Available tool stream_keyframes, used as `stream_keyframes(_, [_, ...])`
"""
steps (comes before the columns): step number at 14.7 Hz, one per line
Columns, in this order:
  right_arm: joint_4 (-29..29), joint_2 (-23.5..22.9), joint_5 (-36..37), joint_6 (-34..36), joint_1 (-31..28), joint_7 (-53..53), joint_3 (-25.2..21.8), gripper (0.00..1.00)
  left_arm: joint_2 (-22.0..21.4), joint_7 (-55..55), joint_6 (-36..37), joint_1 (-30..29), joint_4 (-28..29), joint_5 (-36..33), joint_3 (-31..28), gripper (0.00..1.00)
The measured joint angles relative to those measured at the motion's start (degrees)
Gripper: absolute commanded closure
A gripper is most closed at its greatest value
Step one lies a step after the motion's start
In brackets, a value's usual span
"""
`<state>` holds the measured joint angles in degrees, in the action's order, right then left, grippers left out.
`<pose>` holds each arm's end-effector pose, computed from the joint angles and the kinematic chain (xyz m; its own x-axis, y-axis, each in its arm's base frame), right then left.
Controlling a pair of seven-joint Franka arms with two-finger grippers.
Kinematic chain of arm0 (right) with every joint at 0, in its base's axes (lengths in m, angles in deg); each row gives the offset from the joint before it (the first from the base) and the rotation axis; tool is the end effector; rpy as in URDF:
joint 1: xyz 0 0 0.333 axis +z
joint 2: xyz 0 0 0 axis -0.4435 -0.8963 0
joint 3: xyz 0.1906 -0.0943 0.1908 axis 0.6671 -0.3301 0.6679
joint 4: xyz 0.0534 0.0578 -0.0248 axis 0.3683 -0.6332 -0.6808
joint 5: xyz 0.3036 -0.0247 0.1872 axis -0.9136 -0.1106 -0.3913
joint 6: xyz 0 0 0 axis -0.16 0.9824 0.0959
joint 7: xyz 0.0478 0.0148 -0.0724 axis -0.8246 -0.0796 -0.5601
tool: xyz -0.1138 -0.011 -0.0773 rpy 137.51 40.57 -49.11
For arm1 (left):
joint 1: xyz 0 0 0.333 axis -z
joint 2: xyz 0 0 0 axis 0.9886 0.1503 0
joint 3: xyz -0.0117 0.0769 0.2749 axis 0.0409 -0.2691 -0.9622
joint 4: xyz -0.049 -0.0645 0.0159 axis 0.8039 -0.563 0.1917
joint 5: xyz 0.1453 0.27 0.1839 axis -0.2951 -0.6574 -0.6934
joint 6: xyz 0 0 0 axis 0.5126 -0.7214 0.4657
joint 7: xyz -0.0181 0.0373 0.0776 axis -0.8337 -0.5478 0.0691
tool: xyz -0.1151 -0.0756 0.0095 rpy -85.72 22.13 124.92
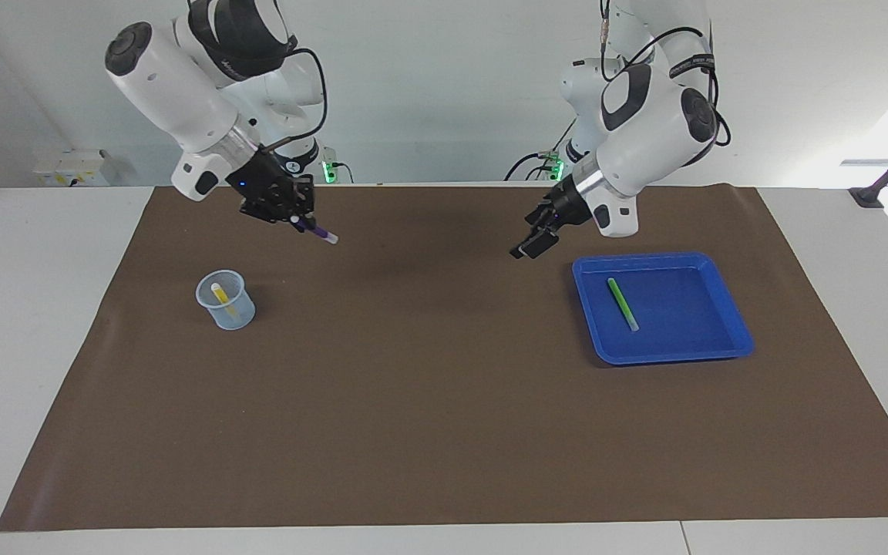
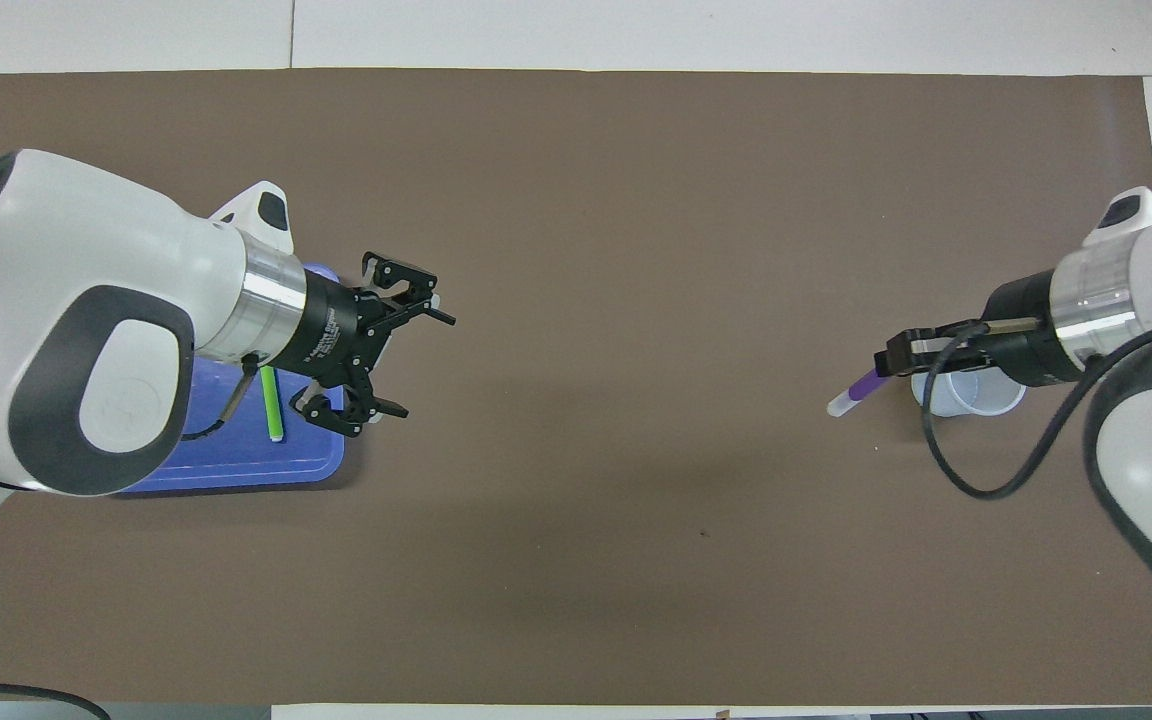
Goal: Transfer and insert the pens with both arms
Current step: 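Insert the purple pen into the cup while the left gripper reaches the tray, then grasp the green pen with the left gripper while the right gripper withdraws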
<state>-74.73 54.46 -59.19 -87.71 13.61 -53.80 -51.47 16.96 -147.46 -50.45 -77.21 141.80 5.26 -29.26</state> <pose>0.4885 0.0576 0.4957 0.9908 0.1340 -0.0200 0.1236 -0.9541 -0.2729 0.4812 -0.2281 0.4522 0.5615 0.6848 -0.4645 0.8103 -0.5688 0.1410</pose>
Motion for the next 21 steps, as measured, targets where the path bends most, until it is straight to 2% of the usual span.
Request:
stream_keyframes(2, [0.5, -0.71, 5.95, 0.3, -3.64, -10.38, -0.11, 1.0, -0.72, 9.4, 1.13, -3.6, 1.49, -3.5, -0.14, 0.0])
stream_keyframes(5, [0.21, -2.49, 11.88, -2.01, -5.75, -17.76, -0.13, 1.0, -0.81, 22.4, 1.36, -7.31, 3.41, -9.86, -0.26, 0.0])
stream_keyframes(10, [-2.34, -5.71, 12.67, -9.61, -7.13, -23.99, -0.12, 1.0, -0.69, 41.84, -1.7, -10.95, 8.03, -17.79, -0.31, 0.0])
stream_keyframes(15, [-7.46, -6.14, 12.68, -14.11, -7.24, -24.26, 0.08, 1.0, 1.6, 49.93, -11.56, -11.51, 13.92, -24.6, -0.25, 0.0])
stream_keyframes(16, [-8.08, -5.98, 12.68, -14.52, -7.23, -24.26, 0.11, 0.93, 2.24, 50.7, -13.31, -11.51, 14.69, -25.6, -0.23, 0.0])
stream_keyframes(17, [-8.82, -5.73, 12.68, -15.19, -7.23, -24.26, 0.14, 0.57, 2.76, 51.2, -14.52, -11.49, 15.29, -26.61, -0.19, 0.0])
stream_keyframes(18, [-9.65, -5.37, 12.68, -15.81, -7.23, -24.27, 0.17, 0.25, 3.01, 51.6, -15.38, -11.44, 15.81, -27.45, -0.13, 0.0])
stream_keyframes(19, [-10.27, -5.04, 12.68, -16.13, -7.22, -24.27, 0.23, 0.04, 3.1, 51.82, -16.45, -11.39, 16.4, -28.35, -0.04, 0.0])
stream_keyframes(20, [-10.62, -4.78, 12.68, -16.15, -7.22, -24.27, 0.28, 0.0, 3.19, 51.9, -17.67, -11.37, 16.99, -29.07, 0.02, 0.0])
stream_keyframes(21, [-10.76, -4.58, 12.68, -16.15, -7.22, -24.27, 0.3, 0.0, 3.37, 51.99, -18.67, -11.37, 17.55, -29.54, 0.05, 0.0])
